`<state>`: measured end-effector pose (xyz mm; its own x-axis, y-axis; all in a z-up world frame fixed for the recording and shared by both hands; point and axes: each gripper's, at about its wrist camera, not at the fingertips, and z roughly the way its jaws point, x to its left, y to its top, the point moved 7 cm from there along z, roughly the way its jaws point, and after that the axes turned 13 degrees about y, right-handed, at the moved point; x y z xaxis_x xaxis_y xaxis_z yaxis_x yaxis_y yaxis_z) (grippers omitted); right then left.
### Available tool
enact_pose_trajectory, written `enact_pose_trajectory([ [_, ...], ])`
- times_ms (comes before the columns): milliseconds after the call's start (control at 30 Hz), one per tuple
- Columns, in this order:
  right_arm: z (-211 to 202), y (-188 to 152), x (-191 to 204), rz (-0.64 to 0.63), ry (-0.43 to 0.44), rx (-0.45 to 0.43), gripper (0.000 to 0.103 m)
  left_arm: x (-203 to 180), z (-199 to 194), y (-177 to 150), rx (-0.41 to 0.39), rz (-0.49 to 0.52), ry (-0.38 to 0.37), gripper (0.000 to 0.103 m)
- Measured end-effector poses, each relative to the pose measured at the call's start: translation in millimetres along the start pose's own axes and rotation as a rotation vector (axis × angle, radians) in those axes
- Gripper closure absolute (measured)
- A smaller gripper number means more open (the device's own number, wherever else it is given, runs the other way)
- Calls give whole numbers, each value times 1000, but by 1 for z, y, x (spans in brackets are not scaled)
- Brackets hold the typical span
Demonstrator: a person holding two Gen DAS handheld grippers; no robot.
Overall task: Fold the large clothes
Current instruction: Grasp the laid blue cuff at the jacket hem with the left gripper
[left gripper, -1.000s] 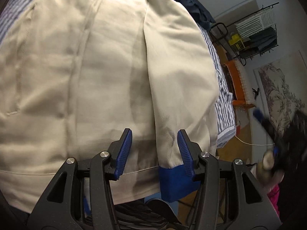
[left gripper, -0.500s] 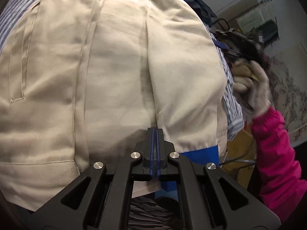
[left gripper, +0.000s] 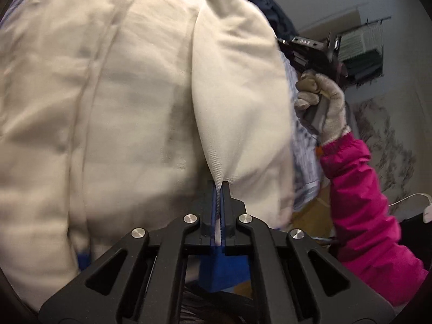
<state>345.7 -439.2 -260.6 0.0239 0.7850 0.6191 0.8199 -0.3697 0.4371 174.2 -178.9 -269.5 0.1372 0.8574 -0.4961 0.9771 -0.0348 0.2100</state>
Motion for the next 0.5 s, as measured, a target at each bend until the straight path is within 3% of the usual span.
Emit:
enact_pose_trajectory([
  [100,-12,26,-4,-26,-41,-42,101,-3,-3,-3,-25,39,19,103],
  [167,-6,31,-3,-32,-41,-12,100,-2,7,-4,-2,38,33,103],
  [233,-5,26,0,-38,-47,27,91,0,12,-6,19,37,47,103],
  [300,-15,15,9,-32,-9,42,76,0,11,-6,23,29,51,101],
  [500,-76,-66,37,0,142,84,74,-4,1,-11,14,40,28,86],
])
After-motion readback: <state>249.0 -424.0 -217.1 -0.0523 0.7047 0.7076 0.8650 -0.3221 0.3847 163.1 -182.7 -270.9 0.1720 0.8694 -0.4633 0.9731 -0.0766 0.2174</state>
